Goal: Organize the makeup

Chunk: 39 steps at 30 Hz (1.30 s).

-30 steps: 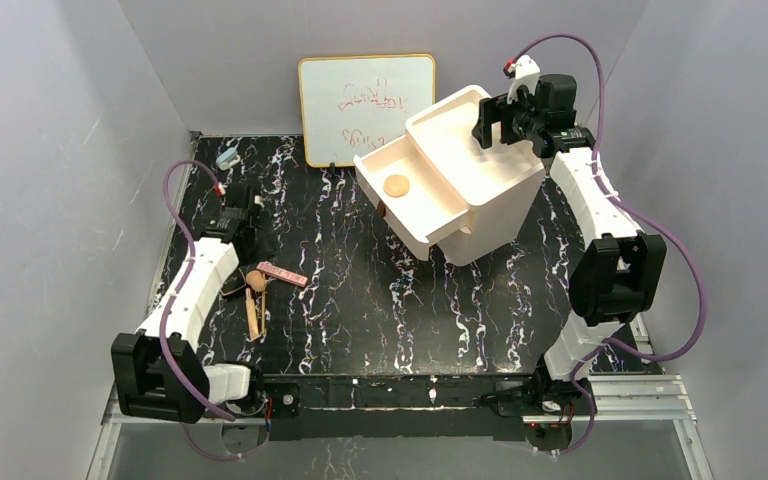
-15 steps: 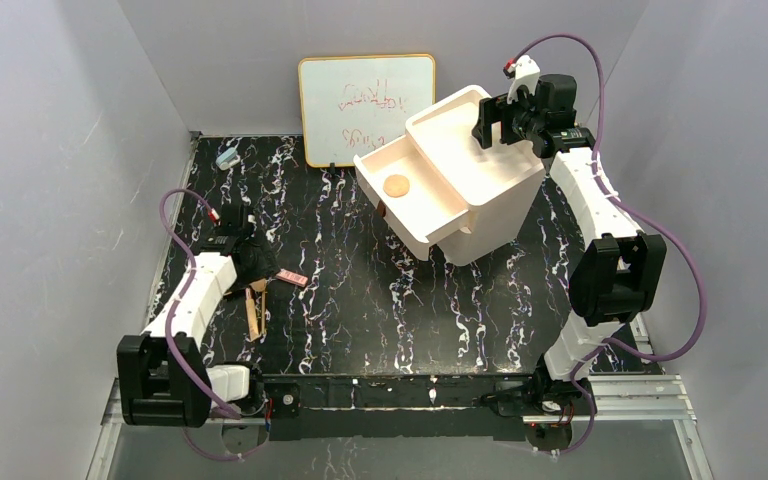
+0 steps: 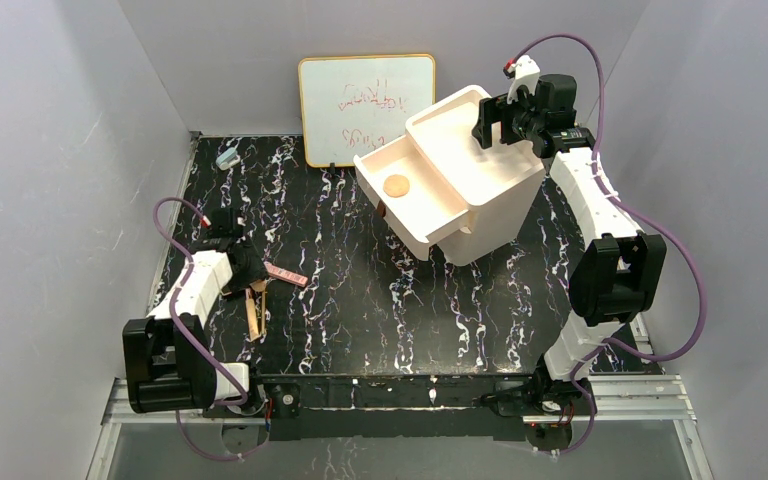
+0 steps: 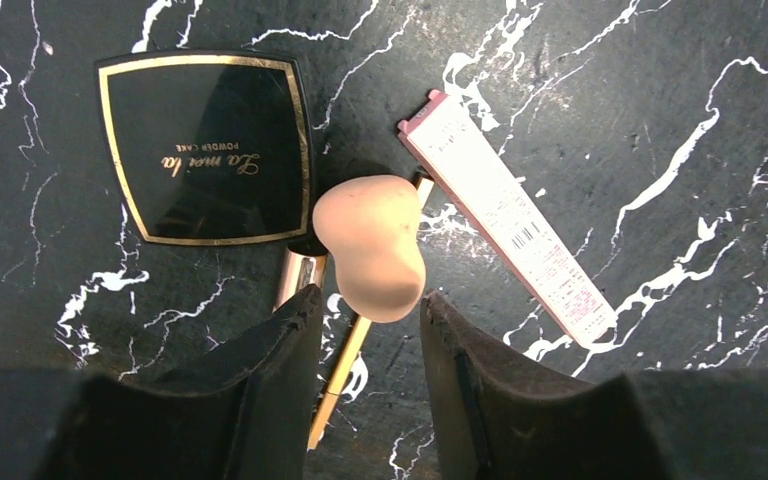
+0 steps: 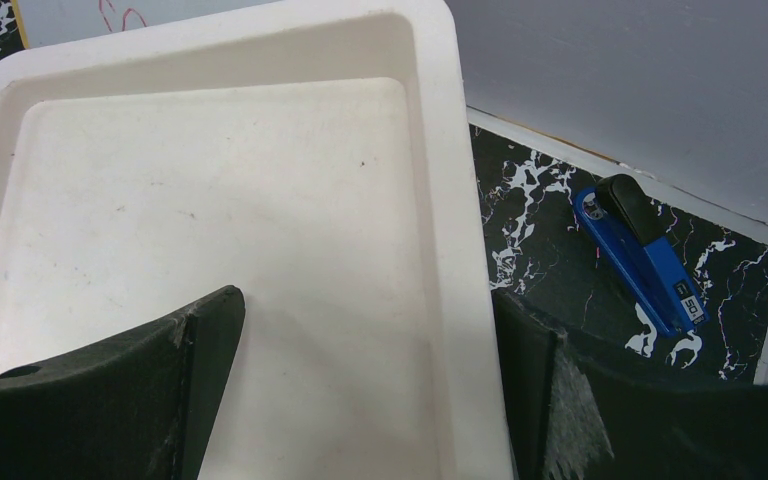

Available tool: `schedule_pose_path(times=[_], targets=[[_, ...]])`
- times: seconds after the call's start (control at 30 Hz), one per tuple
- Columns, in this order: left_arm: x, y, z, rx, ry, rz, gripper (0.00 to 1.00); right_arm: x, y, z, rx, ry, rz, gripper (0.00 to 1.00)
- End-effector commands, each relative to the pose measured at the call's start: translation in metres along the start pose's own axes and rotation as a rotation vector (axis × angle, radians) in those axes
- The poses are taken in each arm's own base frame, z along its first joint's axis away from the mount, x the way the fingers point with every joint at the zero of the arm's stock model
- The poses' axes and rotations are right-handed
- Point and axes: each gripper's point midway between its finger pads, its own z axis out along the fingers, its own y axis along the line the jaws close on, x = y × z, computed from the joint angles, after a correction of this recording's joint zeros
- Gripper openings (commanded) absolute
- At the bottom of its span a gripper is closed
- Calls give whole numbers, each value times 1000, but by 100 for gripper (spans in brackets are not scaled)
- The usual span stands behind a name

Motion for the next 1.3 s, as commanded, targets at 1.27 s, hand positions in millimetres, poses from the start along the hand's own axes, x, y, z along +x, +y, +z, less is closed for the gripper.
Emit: schedule_pose_path(times=[1.27], targets=[[-41,-1,-11,29,-64,20,0,29,11,1,-27,83,45,99]])
